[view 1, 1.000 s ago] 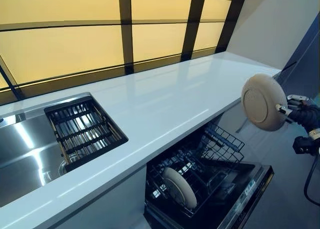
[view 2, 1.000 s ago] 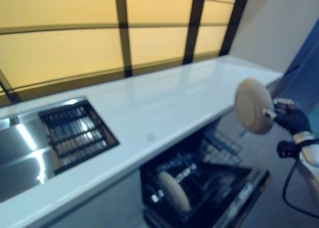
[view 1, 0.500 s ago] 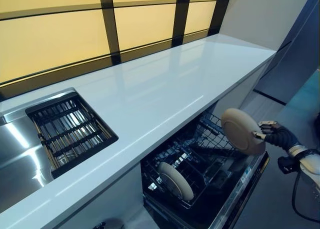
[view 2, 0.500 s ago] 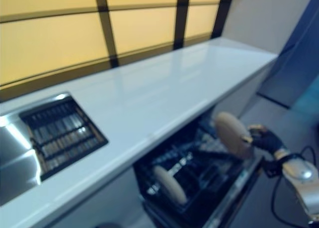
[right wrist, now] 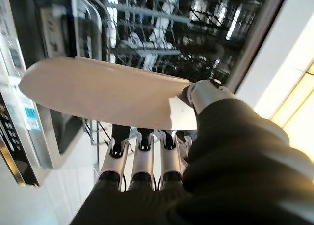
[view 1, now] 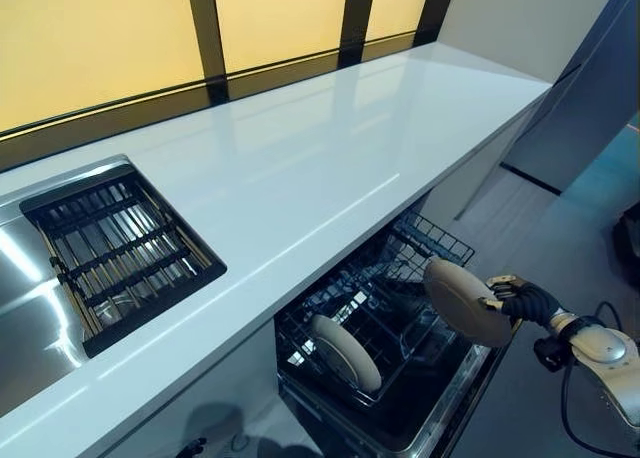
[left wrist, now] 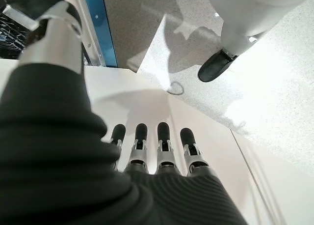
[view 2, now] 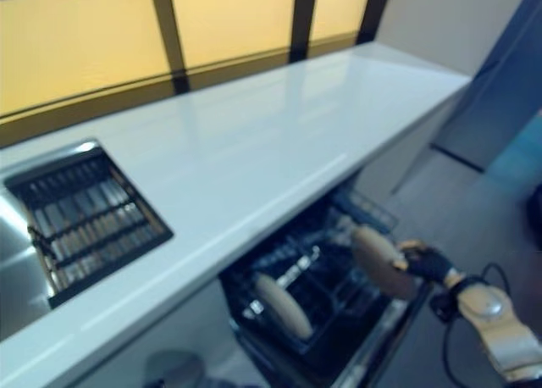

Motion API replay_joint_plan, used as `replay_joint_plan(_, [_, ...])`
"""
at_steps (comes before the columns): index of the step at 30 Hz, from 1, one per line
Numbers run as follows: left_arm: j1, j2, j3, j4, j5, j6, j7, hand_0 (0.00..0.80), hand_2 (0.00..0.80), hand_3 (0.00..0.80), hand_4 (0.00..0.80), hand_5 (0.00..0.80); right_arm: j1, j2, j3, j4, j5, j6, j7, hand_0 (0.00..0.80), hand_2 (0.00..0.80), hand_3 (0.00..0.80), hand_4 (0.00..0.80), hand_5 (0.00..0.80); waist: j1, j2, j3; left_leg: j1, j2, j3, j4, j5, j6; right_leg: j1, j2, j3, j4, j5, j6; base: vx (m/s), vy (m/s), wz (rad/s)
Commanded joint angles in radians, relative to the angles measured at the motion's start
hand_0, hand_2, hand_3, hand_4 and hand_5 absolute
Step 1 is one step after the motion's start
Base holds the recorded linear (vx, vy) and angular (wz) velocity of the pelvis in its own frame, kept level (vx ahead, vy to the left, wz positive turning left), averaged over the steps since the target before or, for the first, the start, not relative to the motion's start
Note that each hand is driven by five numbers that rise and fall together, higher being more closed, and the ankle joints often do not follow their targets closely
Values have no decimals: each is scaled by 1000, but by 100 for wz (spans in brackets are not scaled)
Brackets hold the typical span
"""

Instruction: Take plates into dishwasher

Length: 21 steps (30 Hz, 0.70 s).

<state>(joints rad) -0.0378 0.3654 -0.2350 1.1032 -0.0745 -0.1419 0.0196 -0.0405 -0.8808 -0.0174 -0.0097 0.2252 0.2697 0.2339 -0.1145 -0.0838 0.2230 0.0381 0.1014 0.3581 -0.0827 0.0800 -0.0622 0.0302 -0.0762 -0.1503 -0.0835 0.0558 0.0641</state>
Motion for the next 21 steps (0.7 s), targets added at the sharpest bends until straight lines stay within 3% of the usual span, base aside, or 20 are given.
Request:
replay_joint_plan(1, [-56,22,-3,-3,-11,-14,-5,0,0,0,0,0,-96,3,22,12,-30,-28,-19,800,800,800,800,800,31,-4,-8,-74,60,-78,21,42,-34,-15,27,-4,87,-39,25,0,0,0])
replay_joint_plan(21, [-110,15,-60,-37,26,26,-30,0,0,0,0,0,-347,19,184,135,-241,19,-58,800,800,800,800,800,65,15,11,-81,53,-106,23,41,-40,-18,18,-23,80,-37,22,0,0,0])
